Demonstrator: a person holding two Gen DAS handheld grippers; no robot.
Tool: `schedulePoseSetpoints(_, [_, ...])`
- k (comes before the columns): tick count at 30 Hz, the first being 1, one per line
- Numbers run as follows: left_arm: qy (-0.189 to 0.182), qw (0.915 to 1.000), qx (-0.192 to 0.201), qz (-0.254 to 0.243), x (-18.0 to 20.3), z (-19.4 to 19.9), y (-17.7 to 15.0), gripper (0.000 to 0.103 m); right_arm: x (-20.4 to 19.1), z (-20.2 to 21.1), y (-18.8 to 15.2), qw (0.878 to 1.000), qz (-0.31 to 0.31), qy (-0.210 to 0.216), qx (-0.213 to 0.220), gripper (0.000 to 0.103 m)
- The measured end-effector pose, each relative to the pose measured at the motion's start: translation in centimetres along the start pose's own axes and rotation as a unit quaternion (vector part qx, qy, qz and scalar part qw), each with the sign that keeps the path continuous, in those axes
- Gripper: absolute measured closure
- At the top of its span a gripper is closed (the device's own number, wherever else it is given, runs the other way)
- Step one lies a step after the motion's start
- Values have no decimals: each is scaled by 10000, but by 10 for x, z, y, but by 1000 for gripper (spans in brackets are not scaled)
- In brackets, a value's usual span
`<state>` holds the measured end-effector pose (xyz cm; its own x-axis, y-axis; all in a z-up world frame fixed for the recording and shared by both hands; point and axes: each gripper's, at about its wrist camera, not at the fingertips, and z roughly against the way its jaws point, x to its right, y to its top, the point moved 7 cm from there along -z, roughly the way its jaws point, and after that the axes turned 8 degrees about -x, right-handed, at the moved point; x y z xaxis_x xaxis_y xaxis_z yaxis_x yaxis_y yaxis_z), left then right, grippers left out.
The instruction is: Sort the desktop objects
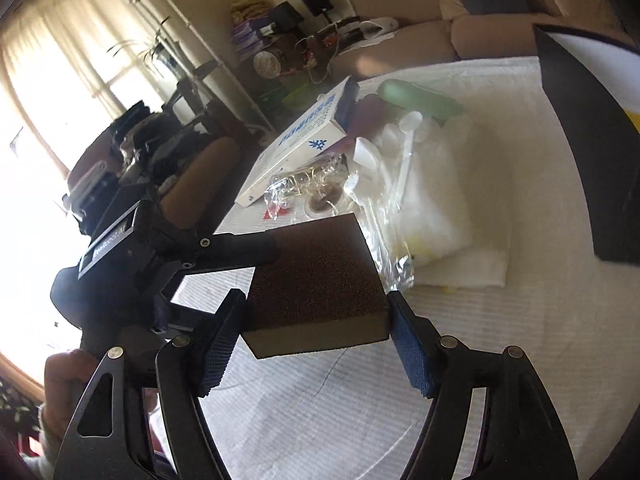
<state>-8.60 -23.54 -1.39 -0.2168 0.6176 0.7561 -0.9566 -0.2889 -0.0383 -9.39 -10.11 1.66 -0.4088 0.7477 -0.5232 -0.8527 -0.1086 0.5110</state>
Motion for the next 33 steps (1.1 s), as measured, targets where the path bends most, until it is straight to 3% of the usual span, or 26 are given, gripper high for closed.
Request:
schedulePoseSetpoints(5, [212,9992,-41,-338,25,-16,-34,2,1,23,-34,9988,-436,175,99,29])
schedulePoseSetpoints(7, [465,9973,9,-566,31,-22,-46,19,-2,31,-50,9990,-424,158,64,29])
schedulePoseSetpoints(10, [962,9918,11,-843,33,-31,-69,34,0,42,-73,9981,-578,204,-45,29])
schedulePoseSetpoints(14, [1003,9900,-83,-991,39,-39,-102,45,9,56,-99,9966,-777,239,-114,29])
schedulePoseSetpoints(16, [1109,9878,-108,-1086,42,-42,-117,57,14,64,-111,9949,-945,328,-134,29])
schedulePoseSetpoints(20, [1348,9852,-225,-1034,41,-47,-133,59,21,73,-130,9921,-1153,355,-337,27])
schedulePoseSetpoints(28, [1454,9832,-346,-1052,67,-60,-138,59,41,108,-149,9944,-711,-736,-267,21])
schedulePoseSetpoints(33, [1555,9788,-374,-1282,94,-74,-147,59,53,130,-149,9941,-659,-863,-66,21])
